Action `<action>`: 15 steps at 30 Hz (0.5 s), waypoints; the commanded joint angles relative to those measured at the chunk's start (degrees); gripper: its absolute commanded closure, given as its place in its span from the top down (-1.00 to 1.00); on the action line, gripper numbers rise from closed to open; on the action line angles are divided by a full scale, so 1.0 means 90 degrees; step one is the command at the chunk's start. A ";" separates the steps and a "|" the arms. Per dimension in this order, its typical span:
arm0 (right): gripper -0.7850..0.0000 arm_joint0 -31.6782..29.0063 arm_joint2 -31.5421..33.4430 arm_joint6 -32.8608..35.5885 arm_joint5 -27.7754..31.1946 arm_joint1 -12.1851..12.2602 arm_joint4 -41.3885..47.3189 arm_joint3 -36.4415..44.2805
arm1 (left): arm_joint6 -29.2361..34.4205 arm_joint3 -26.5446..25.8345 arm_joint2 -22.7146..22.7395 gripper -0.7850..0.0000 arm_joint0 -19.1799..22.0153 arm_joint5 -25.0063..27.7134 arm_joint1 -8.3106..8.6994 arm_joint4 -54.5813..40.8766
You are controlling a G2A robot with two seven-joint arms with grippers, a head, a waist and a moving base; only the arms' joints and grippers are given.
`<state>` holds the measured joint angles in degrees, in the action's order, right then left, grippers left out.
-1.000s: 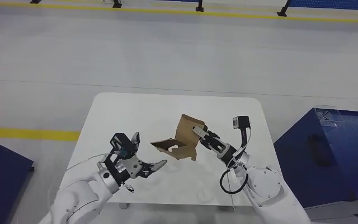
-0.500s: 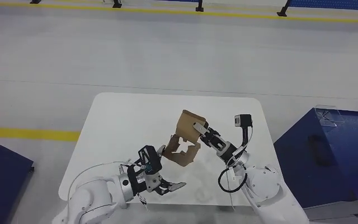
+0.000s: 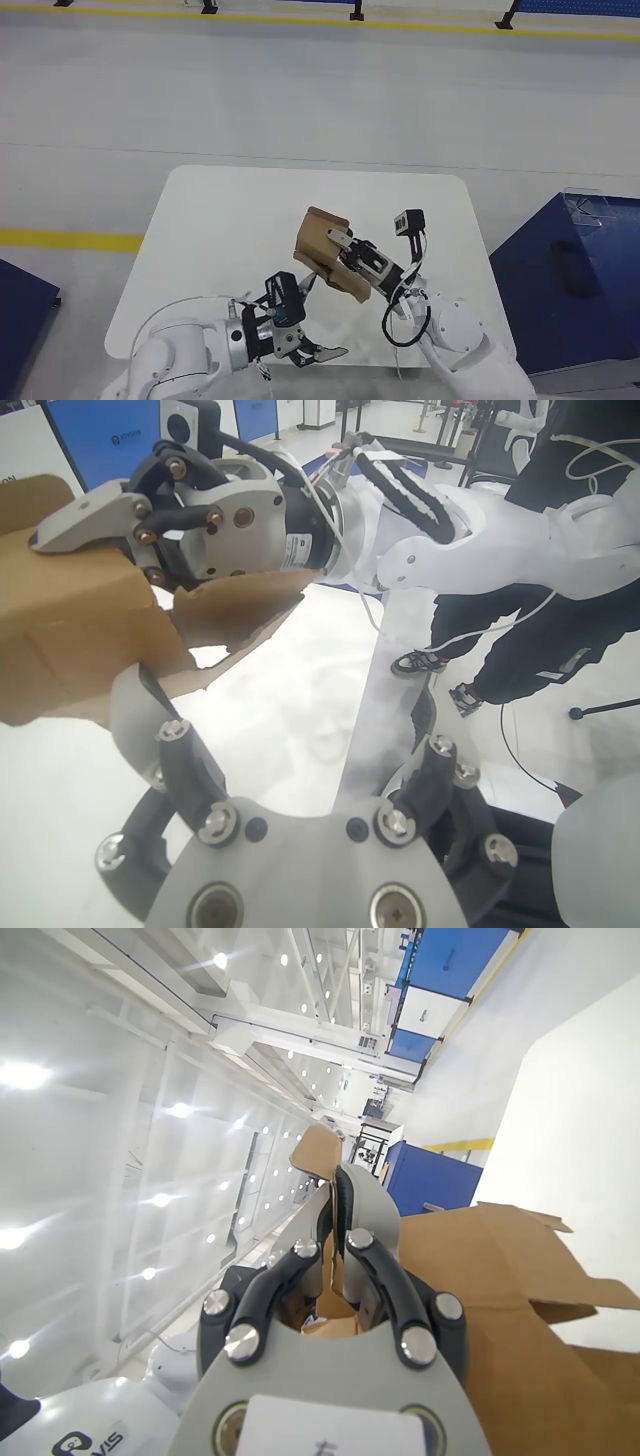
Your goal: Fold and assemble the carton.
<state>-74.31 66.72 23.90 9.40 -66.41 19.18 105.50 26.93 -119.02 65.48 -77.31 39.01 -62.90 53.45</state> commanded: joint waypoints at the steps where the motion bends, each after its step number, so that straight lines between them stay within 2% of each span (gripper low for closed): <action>1: -1.00 0.0010 -0.0039 0.0057 -0.0074 -0.0013 0.0093 -0.0023 | 0.0031 0.0009 -0.0045 1.00 0.0045 -0.0049 -0.0002 0.0018; 9: -1.00 0.0037 -0.0037 0.0118 -0.0140 -0.0015 0.0070 -0.0018 | 0.0213 0.0060 -0.0111 1.00 0.0076 -0.0124 0.0003 -0.0024; 15: -1.00 -0.0044 -0.0042 0.0190 -0.0504 -0.0052 0.0756 -0.0002 | 0.0001 0.0152 -0.0206 1.00 0.0024 -0.0283 -0.0004 0.0110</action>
<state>-74.73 66.50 25.14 5.39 -66.81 24.49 105.66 27.34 -117.75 63.80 -77.10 36.58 -62.91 54.45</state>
